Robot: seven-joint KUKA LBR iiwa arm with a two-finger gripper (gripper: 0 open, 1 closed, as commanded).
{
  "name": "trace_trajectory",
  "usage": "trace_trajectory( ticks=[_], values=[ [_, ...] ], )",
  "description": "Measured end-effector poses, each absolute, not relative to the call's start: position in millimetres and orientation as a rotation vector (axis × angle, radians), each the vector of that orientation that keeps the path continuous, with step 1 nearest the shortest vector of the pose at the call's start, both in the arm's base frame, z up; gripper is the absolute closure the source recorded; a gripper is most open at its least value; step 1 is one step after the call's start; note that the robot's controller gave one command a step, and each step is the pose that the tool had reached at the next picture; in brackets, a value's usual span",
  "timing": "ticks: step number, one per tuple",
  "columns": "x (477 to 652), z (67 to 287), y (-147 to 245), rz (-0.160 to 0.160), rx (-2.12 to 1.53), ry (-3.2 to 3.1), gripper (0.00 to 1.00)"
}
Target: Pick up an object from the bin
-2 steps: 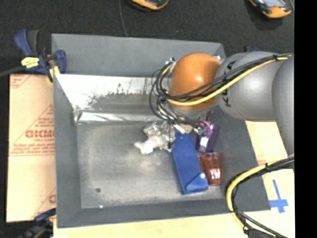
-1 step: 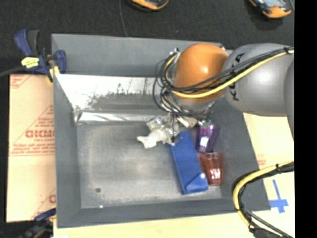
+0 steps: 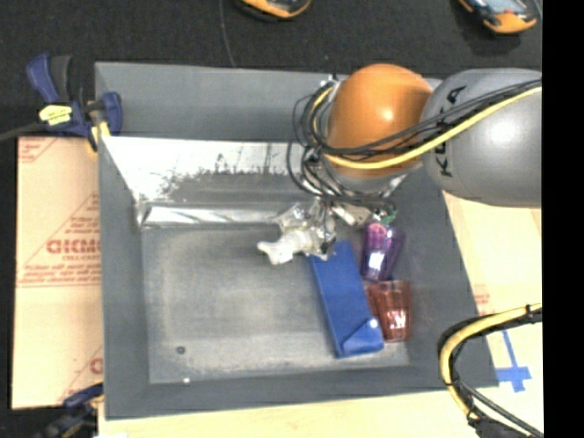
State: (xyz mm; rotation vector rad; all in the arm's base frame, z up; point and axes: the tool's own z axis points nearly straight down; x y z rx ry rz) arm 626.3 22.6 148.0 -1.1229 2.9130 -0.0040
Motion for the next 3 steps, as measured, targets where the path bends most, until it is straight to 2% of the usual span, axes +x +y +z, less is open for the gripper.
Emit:
trace_trajectory(
  ticks=[3],
  values=[
    [627.0, 218, 21, -0.005, -1.109, 2.916, 1.00]
  ],
)
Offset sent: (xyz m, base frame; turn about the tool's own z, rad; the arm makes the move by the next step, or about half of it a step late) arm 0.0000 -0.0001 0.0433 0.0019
